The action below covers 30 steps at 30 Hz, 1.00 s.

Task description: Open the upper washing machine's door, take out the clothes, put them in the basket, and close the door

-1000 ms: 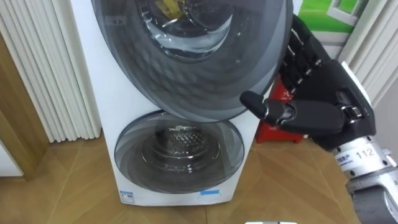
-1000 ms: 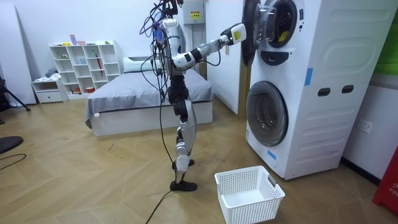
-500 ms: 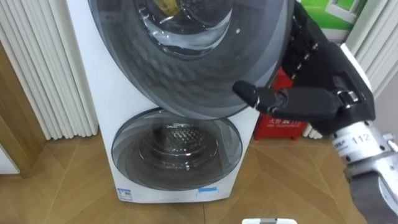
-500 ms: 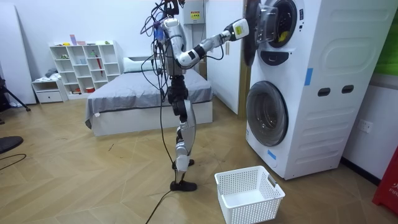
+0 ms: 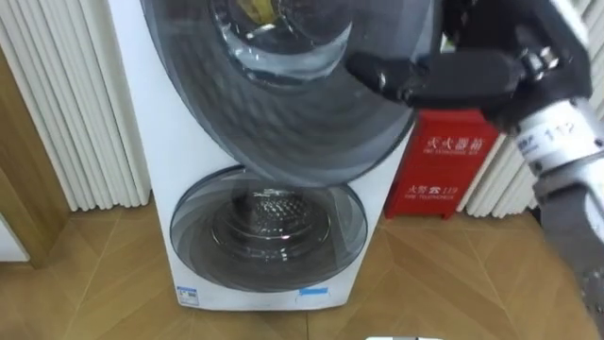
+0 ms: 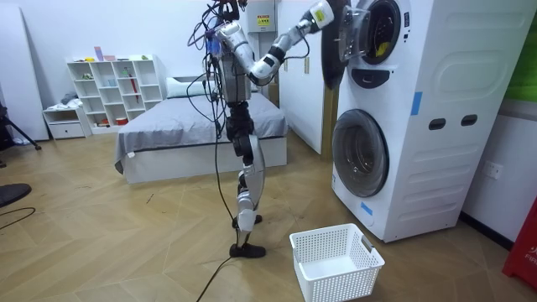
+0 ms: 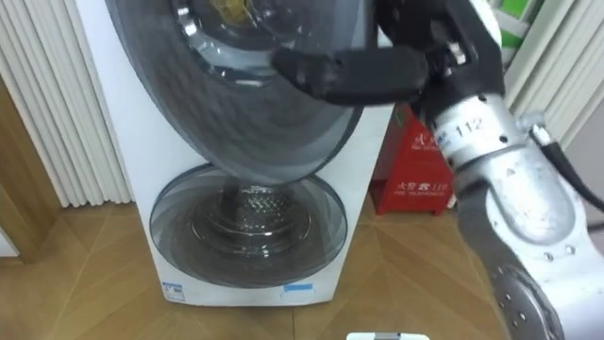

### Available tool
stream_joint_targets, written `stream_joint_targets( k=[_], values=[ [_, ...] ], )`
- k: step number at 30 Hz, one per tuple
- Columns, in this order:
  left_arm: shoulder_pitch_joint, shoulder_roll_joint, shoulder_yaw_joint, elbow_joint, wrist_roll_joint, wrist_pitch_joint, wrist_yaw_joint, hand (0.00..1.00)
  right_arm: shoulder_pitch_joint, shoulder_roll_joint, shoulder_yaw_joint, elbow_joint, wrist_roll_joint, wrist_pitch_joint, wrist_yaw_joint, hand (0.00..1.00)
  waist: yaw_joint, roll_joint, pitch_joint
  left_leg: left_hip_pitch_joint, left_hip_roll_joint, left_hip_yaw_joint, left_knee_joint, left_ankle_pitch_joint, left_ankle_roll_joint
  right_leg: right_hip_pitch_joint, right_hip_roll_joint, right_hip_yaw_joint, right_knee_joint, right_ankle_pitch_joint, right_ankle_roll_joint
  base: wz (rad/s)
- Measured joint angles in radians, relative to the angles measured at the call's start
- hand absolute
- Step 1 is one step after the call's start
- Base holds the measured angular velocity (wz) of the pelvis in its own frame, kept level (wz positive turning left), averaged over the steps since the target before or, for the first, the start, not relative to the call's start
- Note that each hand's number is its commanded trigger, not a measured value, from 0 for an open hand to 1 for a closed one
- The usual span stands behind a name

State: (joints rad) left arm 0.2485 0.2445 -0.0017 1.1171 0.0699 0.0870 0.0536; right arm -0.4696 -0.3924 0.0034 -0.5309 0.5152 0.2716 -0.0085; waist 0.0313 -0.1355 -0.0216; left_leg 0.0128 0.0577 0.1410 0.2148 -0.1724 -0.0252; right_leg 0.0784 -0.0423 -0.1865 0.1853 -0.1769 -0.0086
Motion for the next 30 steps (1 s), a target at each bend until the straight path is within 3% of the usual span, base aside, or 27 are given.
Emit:
stream_joint_targets(
  k=[3,9,16,30],
  values=[
    [-0.015,0.000,0.000,-0.002,0.001,0.002,0.000,0.00,-0.016,0.001,0.026,-0.021,0.051,-0.030,0.026,0.00,0.001,-0.004,0.0033,-0.003,-0.001,-0.026,0.008,-0.003,-0.002,0.013,0.001,-0.012,-0.001,0.000,0.000,0.25],
    [-0.037,0.000,0.000,-0.014,0.002,0.003,0.000,0.00,-0.016,-0.001,0.104,-0.038,0.155,-0.086,0.169,0.00,0.012,0.011,0.0132,-0.002,0.001,-0.041,0.014,-0.005,-0.005,0.025,0.005,-0.012,-0.002,0.000,0.000,0.07],
    [-0.043,0.005,0.001,-0.016,0.001,0.003,0.000,0.00,-0.015,-0.005,0.139,-0.036,0.235,-0.087,0.290,0.00,0.029,0.015,0.0162,-0.007,0.000,-0.043,0.015,-0.005,-0.005,0.023,0.005,-0.016,-0.002,0.000,0.000,0.01],
    [-0.043,-0.002,0.001,-0.031,0.000,0.015,0.000,0.00,0.070,-0.006,0.140,-0.026,0.229,-0.090,0.358,0.00,0.045,0.019,0.0192,-0.007,0.000,-0.057,0.014,-0.006,-0.006,0.026,0.008,-0.013,-0.002,0.000,0.000,0.02]
  ],
)
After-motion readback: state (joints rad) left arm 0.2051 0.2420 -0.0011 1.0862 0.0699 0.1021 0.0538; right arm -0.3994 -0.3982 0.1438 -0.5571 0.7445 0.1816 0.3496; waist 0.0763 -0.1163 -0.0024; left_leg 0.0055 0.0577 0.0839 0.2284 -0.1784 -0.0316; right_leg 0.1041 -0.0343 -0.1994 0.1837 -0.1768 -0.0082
